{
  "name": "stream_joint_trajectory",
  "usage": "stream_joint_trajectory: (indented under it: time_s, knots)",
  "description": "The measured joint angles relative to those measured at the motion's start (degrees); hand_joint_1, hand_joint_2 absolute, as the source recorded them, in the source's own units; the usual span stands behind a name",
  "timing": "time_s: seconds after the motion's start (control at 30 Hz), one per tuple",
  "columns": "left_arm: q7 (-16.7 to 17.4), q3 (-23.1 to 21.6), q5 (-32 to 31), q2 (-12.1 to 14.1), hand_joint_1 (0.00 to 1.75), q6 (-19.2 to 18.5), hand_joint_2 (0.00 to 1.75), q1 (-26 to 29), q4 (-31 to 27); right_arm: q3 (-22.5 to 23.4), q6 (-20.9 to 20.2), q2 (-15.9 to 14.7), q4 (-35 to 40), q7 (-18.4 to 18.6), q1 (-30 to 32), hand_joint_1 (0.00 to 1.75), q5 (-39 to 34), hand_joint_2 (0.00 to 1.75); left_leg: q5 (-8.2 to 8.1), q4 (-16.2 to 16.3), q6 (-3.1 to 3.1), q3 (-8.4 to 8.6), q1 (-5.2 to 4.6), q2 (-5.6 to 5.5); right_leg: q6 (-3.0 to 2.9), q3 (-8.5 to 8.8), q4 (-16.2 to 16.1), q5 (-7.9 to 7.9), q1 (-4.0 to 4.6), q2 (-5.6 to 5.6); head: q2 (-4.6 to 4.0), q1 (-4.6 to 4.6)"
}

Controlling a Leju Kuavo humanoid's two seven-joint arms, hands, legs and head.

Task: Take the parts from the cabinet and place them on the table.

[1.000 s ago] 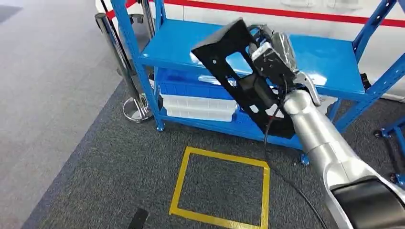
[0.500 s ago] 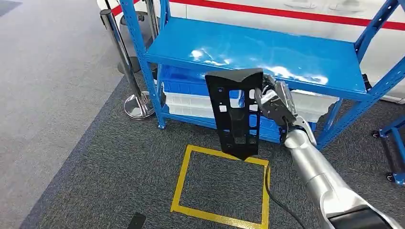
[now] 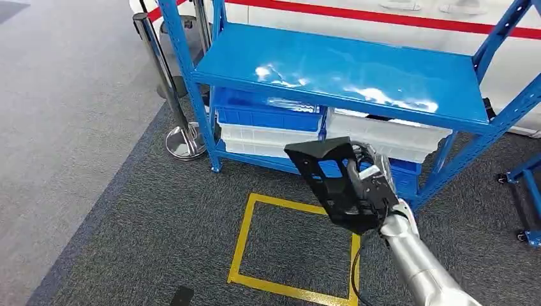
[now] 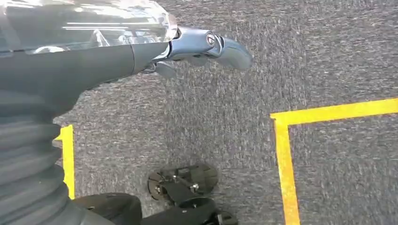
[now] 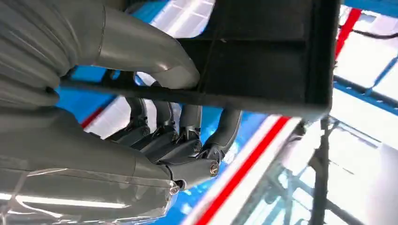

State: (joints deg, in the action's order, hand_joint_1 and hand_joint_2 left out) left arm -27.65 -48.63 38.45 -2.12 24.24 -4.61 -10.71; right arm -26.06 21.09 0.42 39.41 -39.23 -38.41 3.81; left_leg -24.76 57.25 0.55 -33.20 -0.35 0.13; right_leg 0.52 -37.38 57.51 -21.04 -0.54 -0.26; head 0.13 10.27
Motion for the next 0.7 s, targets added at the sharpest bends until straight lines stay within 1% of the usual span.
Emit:
stream_joint_trajectory:
  time_s: [0.07,0.1,0.13,0.17,0.2,0.23,0.27,0.3,0.33,0.37,0.4,0.43,0.47,0.5,0.53,0.57,0.6,0.67,0.7]
  knots:
    - [0.0,0.0,0.1,0.0,0.0,0.1,1.75,0.1,0.0,1.0,0.9,-0.2,0.3,-0.4,1.5,1.75,-1.1,1.75,0.0,0.0,0.0,-0.02,-0.01,0.01,0.0,-0.02,0.0,0.0,0.0,0.01,0.0,0.0]
    - [0.0,0.0,0.2,0.0,0.0,0.1,1.75,0.1,0.0,1.7,1.9,-0.3,0.9,-0.5,2.4,1.75,-1.5,1.75,-0.06,0.2,0.09,-0.14,-0.08,-0.01,0.11,0.1,-0.1,0.12,-0.11,-0.01,0.0,0.0]
    - [0.0,0.0,0.3,0.0,0.0,0.1,1.75,0.2,0.0,2.5,2.6,-0.4,1.6,-0.5,3.4,1.75,-1.6,1.75,-0.05,0.3,0.68,-0.31,-0.37,-0.07,0.57,0.15,-0.3,0.35,-0.51,-0.09,-0.02,0.0]
    - [0.0,0.0,0.7,0.0,0.0,0.2,1.75,0.3,0.0,3.2,2.9,-0.5,2.1,-0.5,4.2,1.75,-1.8,1.75,0.11,0.1,0.86,-0.06,-0.35,0.03,0.79,0.21,-0.7,0.53,-0.41,0.1,0.0,0.02]
    - [0.0,0.0,0.7,0.0,0.0,0.2,1.75,0.4,0.0,3.8,3.0,-0.7,2.7,-0.6,4.9,1.75,-1.9,1.75,0.94,-1.1,1.07,0.43,0.34,0.25,0.97,0.19,-0.6,0.43,0.0,0.25,-0.02,-0.02]
    - [0.0,0.0,0.7,0.0,0.0,0.2,1.75,0.5,0.0,4.4,3.2,-1.1,3.1,-0.6,5.5,1.75,-2.0,1.75,1.33,-1.7,1.12,0.69,0.42,0.71,1.05,-0.16,0.4,-0.77,-0.25,0.31,-0.02,0.0]
    - [0.1,0.0,0.7,0.0,0.0,0.2,1.75,0.5,0.0,4.9,3.4,-1.3,3.4,-0.6,6.0,1.75,-1.9,1.75,1.48,-1.8,1.27,0.64,0.49,0.88,1.23,-1.32,3.1,-3.06,-0.24,0.32,0.0,-0.02]
    - [0.4,0.0,0.7,0.0,0.0,0.3,1.75,0.5,0.0,5.4,3.5,-1.3,3.5,-0.6,6.4,1.75,-1.6,1.75,1.51,-1.8,1.32,0.49,0.48,1.24,1.38,-3.22,7.6,-5.67,-0.36,0.31,0.0,0.0]
    - [0.6,0.0,0.7,0.0,0.0,0.4,1.75,0.4,0.0,5.9,3.4,-1.5,3.5,-0.6,7.1,1.75,-1.5,1.75,1.51,-1.8,1.31,0.38,0.48,1.49,1.58,-5.29,12.5,-7.87,-0.49,0.29,0.0,0.0]
    - [0.8,0.0,0.7,0.0,0.0,0.5,1.75,0.5,0.0,6.5,3.3,-1.7,3.4,-0.6,7.8,1.75,-1.4,1.75,1.52,-1.7,1.28,0.23,0.5,1.77,1.77,-6.81,16.3,-9.23,-0.65,0.3,0.0,-0.02]
    - [1.0,0.0,0.7,0.0,0.0,0.5,1.75,0.5,0.0,6.9,3.1,-1.8,3.4,-0.6,8.3,1.75,-1.3,1.75,1.52,-1.6,1.18,0.07,0.6,2.07,1.96,-7.1,17.4,-9.09,-0.94,0.26,0.0,0.0]
    - [1.2,0.0,0.7,0.0,0.0,0.5,1.75,0.5,0.0,7.2,3.1,-2.1,3.4,-0.6,8.5,1.75,-1.2,1.75,1.41,-1.3,0.88,-0.08,0.76,2.46,2.17,-5.91,15.5,-7.83,-1.21,0.17,0.0,-0.02]
    - [1.3,0.0,0.7,0.0,0.0,0.5,1.75,0.4,0.0,7.5,3.1,-2.2,3.5,-0.6,8.5,1.75,-1.1,1.75,1.19,-0.8,0.47,-0.27,1.02,2.85,2.38,-3.5,11.6,-5.92,-1.46,-0.1,-0.02,-0.02]
    - [1.5,0.0,0.5,0.0,0.0,0.5,1.75,0.4,0.0,7.8,3.1,-2.2,3.5,-0.6,8.4,1.75,-1.0,1.75,0.82,-0.1,-0.08,-0.49,1.27,3.27,2.72,-0.46,6.5,-3.97,-1.67,-1.14,-0.02,-0.02]
    - [1.8,0.0,0.5,0.0,0.0,0.5,1.75,0.3,0.0,8.0,3.0,-2.2,3.7,-0.6,8.3,1.75,-0.9,1.75,0.3,0.9,-0.76,-0.76,1.24,3.7,3.03,1.77,2.1,-3.85,-1.81,-3.4,0.0,-0.02]
    - [1.9,0.0,0.5,0.3,0.0,0.5,1.75,0.2,0.1,8.0,2.8,-2.2,3.8,-0.5,8.2,1.75,-0.8,1.75,-0.2,1.5,-1.33,-1.04,0.9,3.91,2.03,1.42,2.6,-3.89,-1.33,-3.77,0.0,-0.02]
    - [2.0,0.0,0.5,0.3,0.0,0.5,1.75,0.2,0.1,8.1,2.6,-2.2,3.9,-0.5,8.3,1.75,-0.7,1.75,-0.32,1.5,-1.66,-0.99,0.8,4.21,0.81,1.25,3.0,-4.0,-1.31,-2.64,-0.02,0.0]
    - [2.3,0.0,0.5,0.3,0.0,0.5,1.75,0.2,0.1,8.5,2.4,-2.4,3.9,-0.4,8.6,1.75,-0.6,1.75,-0.19,1.4,-2.31,-0.57,1.07,5.24,-0.07,0.91,3.1,-3.89,-0.99,-1.77,0.0,0.0]
    - [2.3,0.0,0.5,0.3,0.0,0.5,1.75,0.1,0.1,8.7,2.3,-2.5,3.9,-0.5,8.6,1.75,-0.6,1.75,-0.3,1.4,-2.58,-0.56,1.23,5.72,-0.62,0.83,2.9,-3.64,-1.07,-1.21,0.0,0.0]
